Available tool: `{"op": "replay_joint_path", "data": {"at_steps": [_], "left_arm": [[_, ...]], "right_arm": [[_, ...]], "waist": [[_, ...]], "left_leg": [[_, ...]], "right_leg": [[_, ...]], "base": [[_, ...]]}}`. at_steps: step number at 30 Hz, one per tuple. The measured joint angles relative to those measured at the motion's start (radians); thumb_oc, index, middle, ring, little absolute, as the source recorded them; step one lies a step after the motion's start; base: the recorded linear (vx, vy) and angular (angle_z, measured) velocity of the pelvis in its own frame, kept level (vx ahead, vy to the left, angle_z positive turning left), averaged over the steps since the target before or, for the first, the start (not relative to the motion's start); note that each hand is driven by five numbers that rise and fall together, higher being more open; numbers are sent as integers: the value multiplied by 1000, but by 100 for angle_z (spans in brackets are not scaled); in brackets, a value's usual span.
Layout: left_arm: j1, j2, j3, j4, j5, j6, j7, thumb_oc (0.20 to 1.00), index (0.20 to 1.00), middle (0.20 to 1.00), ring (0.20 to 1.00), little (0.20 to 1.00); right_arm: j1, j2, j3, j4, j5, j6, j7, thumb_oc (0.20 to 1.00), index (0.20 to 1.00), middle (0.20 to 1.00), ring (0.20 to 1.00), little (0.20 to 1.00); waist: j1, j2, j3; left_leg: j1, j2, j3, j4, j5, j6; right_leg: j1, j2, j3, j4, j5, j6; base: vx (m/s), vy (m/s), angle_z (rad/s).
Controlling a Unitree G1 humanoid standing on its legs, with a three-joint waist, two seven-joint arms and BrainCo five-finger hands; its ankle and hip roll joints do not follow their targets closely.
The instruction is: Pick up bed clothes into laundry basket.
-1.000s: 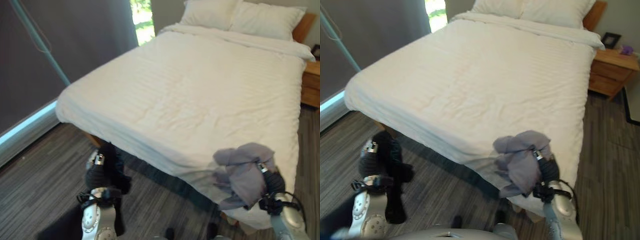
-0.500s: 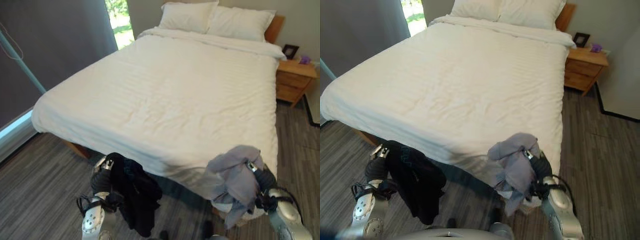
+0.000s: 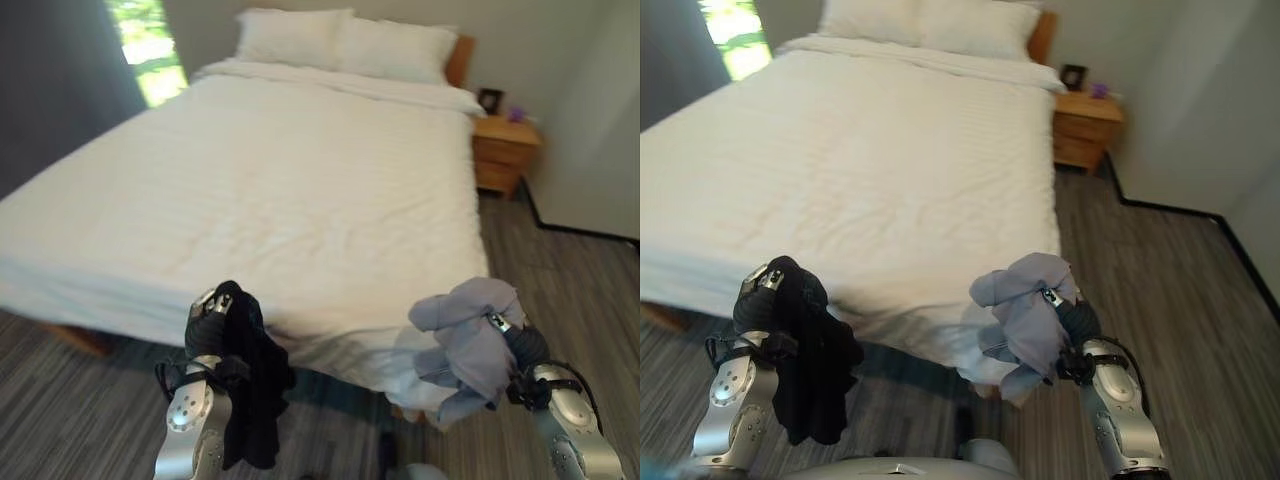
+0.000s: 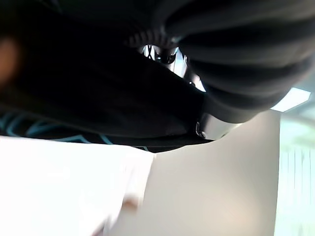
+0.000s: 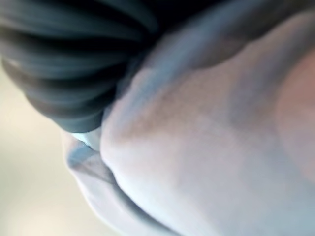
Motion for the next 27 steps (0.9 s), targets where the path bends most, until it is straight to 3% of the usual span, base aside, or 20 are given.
{"op": "replay_joint_path", "data": {"at_steps": [2,4,7,9,10,11,13,14,15,17,18,19,20,21,22,23,24,25,26,27], "left_arm": [[-28,12,5,-14,1,-5,6,200,200,200,200,200],[-47,38,-8,-28,2,-22,2,200,200,200,200,200],[-77,63,38,-24,4,-33,-2,200,200,200,200,200],[-59,67,81,-8,37,-33,-3,200,200,200,200,200],[-47,62,111,-2,43,-35,6,200,200,200,200,200],[-44,51,112,-4,42,-36,9,200,200,200,200,200],[-22,41,152,-1,42,-41,16,200,200,200,200,200],[-26,29,163,5,42,-39,15,200,200,200,200,200],[-27,30,163,4,42,-39,15,200,200,200,200,200],[-16,22,183,2,43,-39,15,200,200,200,200,200],[-8,22,195,-6,43,-39,14,200,200,200,200,200],[-11,21,195,-22,43,-39,13,200,200,200,200,200],[-17,8,198,-20,43,-40,5,200,200,200,200,200],[-13,3,198,-23,43,-38,4,200,200,200,200,200],[-13,0,198,-31,43,-39,-3,200,200,200,200,200],[-11,1,193,-44,40,-39,-2,200,200,200,200,200],[-12,15,193,-50,40,-41,-3,200,200,200,200,200],[-13,10,188,-47,38,-38,-3,200,200,200,200,200],[-9,8,187,-52,38,-38,-2,200,200,200,200,200],[-14,3,174,-52,36,-39,-1,200,200,200,200,200]], "right_arm": [[49,25,-48,-8,1,-2,-2,200,200,200,200,200],[74,50,-125,-6,2,-12,-19,200,200,200,200,200],[59,50,-196,-1,1,-23,-47,200,200,200,200,200],[61,65,-225,10,-1,-30,-67,200,200,200,200,200],[77,60,-219,7,-1,-35,-69,200,200,200,200,200],[85,59,-218,5,-4,-35,-69,200,200,200,200,200],[90,70,-185,4,-14,-33,-67,200,200,200,200,200],[88,73,-170,4,-26,-33,-65,200,200,200,200,200],[82,73,-163,3,-32,-33,-66,200,200,200,200,200],[14,76,-106,11,-42,-29,-81,200,200,200,200,200],[-3,69,-73,-2,-44,-29,-82,200,200,200,200,200],[-5,62,-72,-41,-49,-35,-69,200,200,200,200,200],[-2,58,-74,-31,-48,-43,-64,200,200,200,200,200],[6,55,-72,-29,-49,-36,-63,200,200,200,200,200],[26,43,-74,-29,-48,-35,-60,200,200,200,200,200],[42,24,-77,-31,-48,-34,-59,200,200,200,200,200],[56,18,-81,-33,-47,-34,-59,200,200,200,200,200],[52,18,-88,-26,-47,-30,-61,200,200,200,200,200],[53,17,-89,-30,-46,-32,-61,200,200,200,200,200],[48,18,-90,-29,-40,-33,-62,200,200,200,200,200]], "waist": [[-59,-39,1],[-80,-38,1],[-82,10,31],[-57,50,42],[-37,77,54],[-47,80,53],[-19,76,50],[-6,73,47],[1,70,46],[26,53,48],[48,39,41],[51,52,34],[55,68,28],[54,75,18],[56,82,13],[47,58,-1],[49,17,-23],[46,21,-23],[48,21,-24],[74,12,-20]], "left_leg": [[4,-40,54,37,-15,4],[-13,-43,127,44,-11,2],[-33,25,312,-6,7,38],[-7,71,453,-20,6,44],[15,90,475,-31,7,41],[24,100,510,-39,-1,32],[51,112,537,-43,-1,25],[68,119,571,-46,-3,24],[70,120,577,-39,-1,19],[-11,138,635,131,-19,-6],[-34,146,640,119,-38,-24],[-37,155,614,24,-28,-50],[-29,197,627,-9,37,-87],[-28,216,625,-13,29,-92],[-33,248,628,-8,28,-95],[-36,246,622,-3,35,-108],[-45,227,617,8,46,-119],[-39,245,611,19,75,-126],[-36,250,590,25,80,-134],[-56,250,486,79,80,-131]], "right_leg": [[4,-2,97,42,16,28],[-11,5,116,-18,-16,66],[-87,18,62,43,-16,88],[-72,-90,-345,129,-59,41],[-28,-175,-474,171,-78,49],[0,-204,-512,202,-99,61],[65,-221,-498,223,-107,42],[105,-241,-511,285,-178,7],[118,-224,-514,253,-177,3],[139,-176,-518,117,-98,-73],[132,-172,-512,62,-62,-62],[143,-144,-519,1,-71,-42],[156,-119,-535,-23,-78,-30],[157,-108,-544,-16,-94,-10],[111,-118,-527,166,-152,-51],[94,-146,-504,259,-205,-52],[111,-161,-472,211,-249,-29],[127,-136,-466,187,-225,-30],[145,-118,-456,156,-215,-49],[166,-93,-409,106,-189,-81]], "base": [[-176,289,-120],[-224,258,-146],[-262,127,-199],[-308,126,-222],[-222,81,-197],[-386,106,-190],[-197,20,-151],[-88,-23,-111],[-185,-124,-129],[-162,-196,-156],[-32,-183,-154],[1,-155,-124],[8,-233,-71],[-6,-290,-42],[-17,-316,-8],[-36,-286,14],[-34,-167,20],[-51,-126,5],[-38,-123,-42],[-36,-122,-92]]}}
